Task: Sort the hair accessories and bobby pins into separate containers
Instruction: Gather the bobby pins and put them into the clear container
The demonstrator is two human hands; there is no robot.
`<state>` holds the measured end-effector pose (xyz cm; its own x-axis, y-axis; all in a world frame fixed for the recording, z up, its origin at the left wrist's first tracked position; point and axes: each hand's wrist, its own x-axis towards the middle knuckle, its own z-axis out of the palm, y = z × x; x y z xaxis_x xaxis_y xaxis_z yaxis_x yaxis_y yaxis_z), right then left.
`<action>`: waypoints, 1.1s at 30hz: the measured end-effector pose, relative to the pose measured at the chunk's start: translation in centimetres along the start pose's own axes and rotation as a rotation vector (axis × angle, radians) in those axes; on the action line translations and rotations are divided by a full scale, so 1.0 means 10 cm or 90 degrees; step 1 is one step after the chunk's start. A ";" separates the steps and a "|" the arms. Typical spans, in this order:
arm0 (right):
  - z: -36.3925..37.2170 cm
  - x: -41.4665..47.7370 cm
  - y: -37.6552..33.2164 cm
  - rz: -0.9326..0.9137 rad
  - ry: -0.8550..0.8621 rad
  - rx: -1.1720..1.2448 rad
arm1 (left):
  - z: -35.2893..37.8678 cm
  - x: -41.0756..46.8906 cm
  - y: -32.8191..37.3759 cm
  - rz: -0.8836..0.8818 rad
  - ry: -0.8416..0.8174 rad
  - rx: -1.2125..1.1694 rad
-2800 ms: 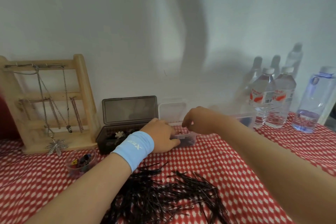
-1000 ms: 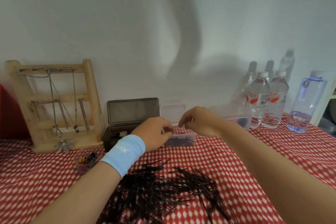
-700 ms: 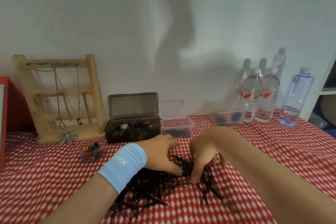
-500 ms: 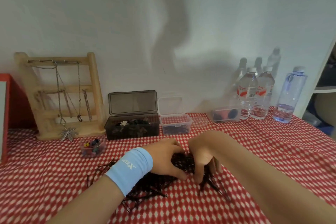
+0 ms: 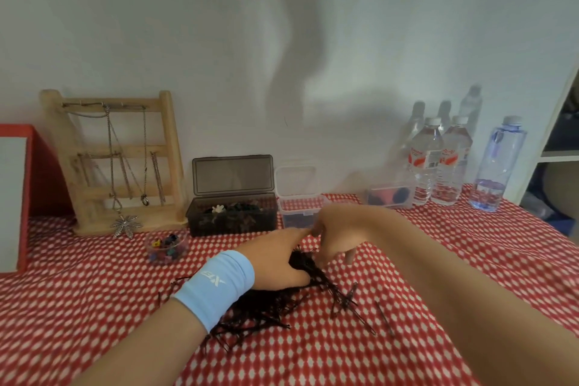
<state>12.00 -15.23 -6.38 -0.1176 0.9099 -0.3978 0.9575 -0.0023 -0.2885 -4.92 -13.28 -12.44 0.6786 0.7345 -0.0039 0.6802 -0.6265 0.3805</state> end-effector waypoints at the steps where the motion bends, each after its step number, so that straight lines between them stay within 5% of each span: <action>1: -0.02 -0.06 0.02 0.025 0.001 -0.042 | 0.04 0.02 0.03 0.015 -0.023 -0.011; 7: 0.10 -0.31 0.00 0.141 -0.230 -0.197 | 0.12 0.07 0.12 0.025 -0.062 0.096; 15: 0.24 -0.05 -0.01 0.126 -0.163 -0.126 | 0.02 -0.08 0.08 0.012 0.040 0.215; 21: 0.14 -0.08 0.01 0.082 -0.043 -0.018 | 0.05 -0.19 0.25 0.006 0.149 0.104; 26: 0.13 -0.36 0.19 0.217 -0.108 -0.126 | 0.20 -0.13 0.45 0.013 0.031 0.180; 33: 0.23 -0.39 0.23 0.221 -0.237 -0.121 | 0.20 -0.07 0.42 0.056 -0.013 0.146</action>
<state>14.01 -19.73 -7.50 0.1615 0.6601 -0.7336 0.9834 -0.1701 0.0634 -1.98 -16.94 -12.64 0.7422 0.6702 -0.0003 0.6616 -0.7326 0.1598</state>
